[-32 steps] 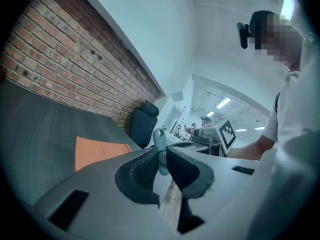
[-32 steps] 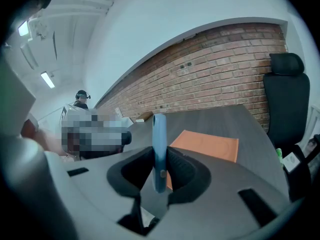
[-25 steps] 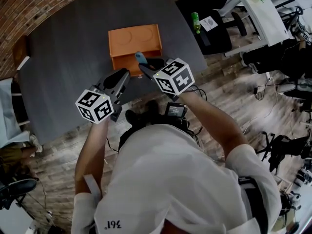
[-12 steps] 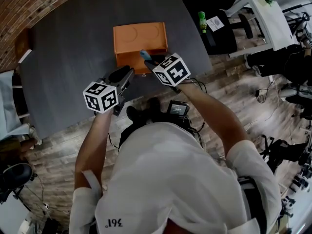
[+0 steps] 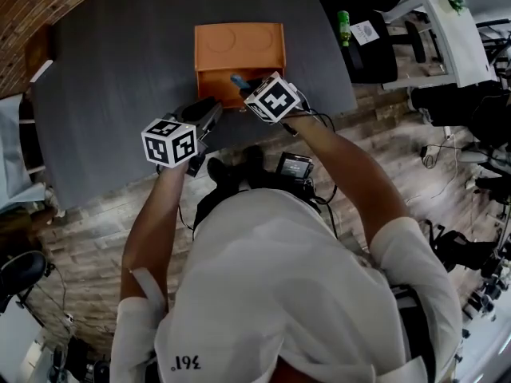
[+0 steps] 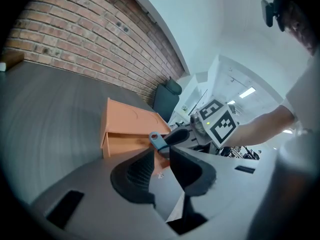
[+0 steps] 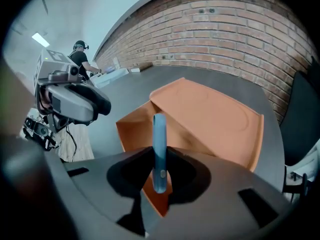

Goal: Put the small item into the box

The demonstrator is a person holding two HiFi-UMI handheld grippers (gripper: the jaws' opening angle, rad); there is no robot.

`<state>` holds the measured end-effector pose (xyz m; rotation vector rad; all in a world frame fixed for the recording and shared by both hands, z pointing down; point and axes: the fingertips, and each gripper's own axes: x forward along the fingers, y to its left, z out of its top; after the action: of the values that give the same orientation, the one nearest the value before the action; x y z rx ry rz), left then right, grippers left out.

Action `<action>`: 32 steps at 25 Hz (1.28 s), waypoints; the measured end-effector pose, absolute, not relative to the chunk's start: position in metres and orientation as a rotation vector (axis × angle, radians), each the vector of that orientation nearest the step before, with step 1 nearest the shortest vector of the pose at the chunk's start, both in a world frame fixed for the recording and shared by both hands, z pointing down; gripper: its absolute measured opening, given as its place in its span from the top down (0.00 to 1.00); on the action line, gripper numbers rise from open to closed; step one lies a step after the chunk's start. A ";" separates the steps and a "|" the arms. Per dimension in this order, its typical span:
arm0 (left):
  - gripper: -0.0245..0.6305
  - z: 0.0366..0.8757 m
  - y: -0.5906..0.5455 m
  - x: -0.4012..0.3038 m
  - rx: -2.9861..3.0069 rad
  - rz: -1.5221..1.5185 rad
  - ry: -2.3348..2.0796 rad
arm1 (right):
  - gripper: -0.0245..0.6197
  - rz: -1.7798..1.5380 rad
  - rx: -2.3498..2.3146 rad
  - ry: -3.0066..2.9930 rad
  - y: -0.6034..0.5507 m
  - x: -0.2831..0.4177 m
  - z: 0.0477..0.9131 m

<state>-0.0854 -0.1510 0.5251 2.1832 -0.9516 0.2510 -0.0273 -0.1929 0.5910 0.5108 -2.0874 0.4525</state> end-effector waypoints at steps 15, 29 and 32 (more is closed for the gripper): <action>0.82 0.515 -0.149 -0.072 2.206 0.235 -0.919 | 0.81 0.501 0.513 -1.906 -0.207 -0.024 0.628; 0.82 0.510 -0.146 -0.069 2.201 0.212 -0.919 | 0.70 0.620 0.559 -1.903 -0.212 -0.027 0.633; 0.82 0.507 -0.148 -0.070 2.206 0.205 -0.923 | 0.69 0.625 0.573 -1.909 -0.216 -0.026 0.630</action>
<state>-0.0701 -0.1476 0.5075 2.2064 -0.9226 0.2049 -0.0261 -0.2155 0.6304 0.5729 -1.9088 0.6255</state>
